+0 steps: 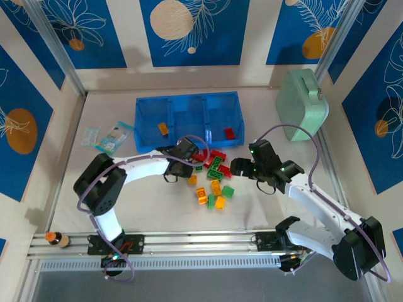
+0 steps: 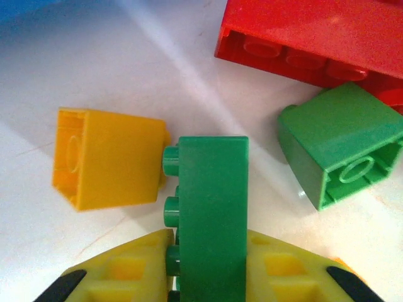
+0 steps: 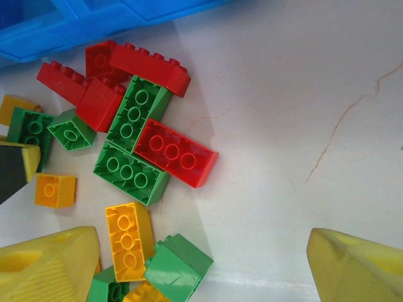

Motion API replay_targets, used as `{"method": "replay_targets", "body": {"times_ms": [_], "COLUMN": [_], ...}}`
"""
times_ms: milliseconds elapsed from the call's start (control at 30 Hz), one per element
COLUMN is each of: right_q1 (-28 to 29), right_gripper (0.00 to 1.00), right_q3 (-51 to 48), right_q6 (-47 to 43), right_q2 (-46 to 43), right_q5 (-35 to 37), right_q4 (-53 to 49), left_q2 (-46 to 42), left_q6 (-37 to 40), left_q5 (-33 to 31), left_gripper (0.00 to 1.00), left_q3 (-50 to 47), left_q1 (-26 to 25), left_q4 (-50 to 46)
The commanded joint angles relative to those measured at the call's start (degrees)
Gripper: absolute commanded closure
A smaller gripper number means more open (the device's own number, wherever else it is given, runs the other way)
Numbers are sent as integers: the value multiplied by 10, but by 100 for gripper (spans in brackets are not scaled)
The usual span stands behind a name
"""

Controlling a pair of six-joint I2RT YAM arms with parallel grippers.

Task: Sort the legos into containers by color

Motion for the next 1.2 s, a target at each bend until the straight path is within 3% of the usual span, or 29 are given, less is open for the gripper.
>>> {"method": "replay_targets", "body": {"times_ms": [0,167,600,667,733,767,833,1000,1167], "right_q1": [1,1,35,43,50,53,56,57,70], "right_gripper": [14,14,15,15,15,15,15,15,18], "right_q3": [-10,-12,-20,-21,-21,-20,-17,-1,51], "right_q6": [13,23,42,44,42,40,33,0,-76], "right_q2": [-14,-12,-14,-16,-15,-15,-11,2,55], "right_q5": [9,1,-8,-6,-1,1,5,0,-17], "right_q4": [-13,-7,-22,-23,-23,-23,-23,0,29], "left_q2": [-67,-59,158,179,184,180,160,56,-94], "left_q6": [3,41,93,96,98,98,98,106,98], "left_q5": [-20,-10,16,13,13,19,26,35,49], "left_gripper": [74,75,72,64,41,34,29,28,28], "left_q3": [32,125,427,456,474,476,465,383,214], "left_q1": [3,39,118,122,123,123,120,101,83], "left_q4": [-33,-61,-140,-152,-161,-163,-157,-114,-26]}}
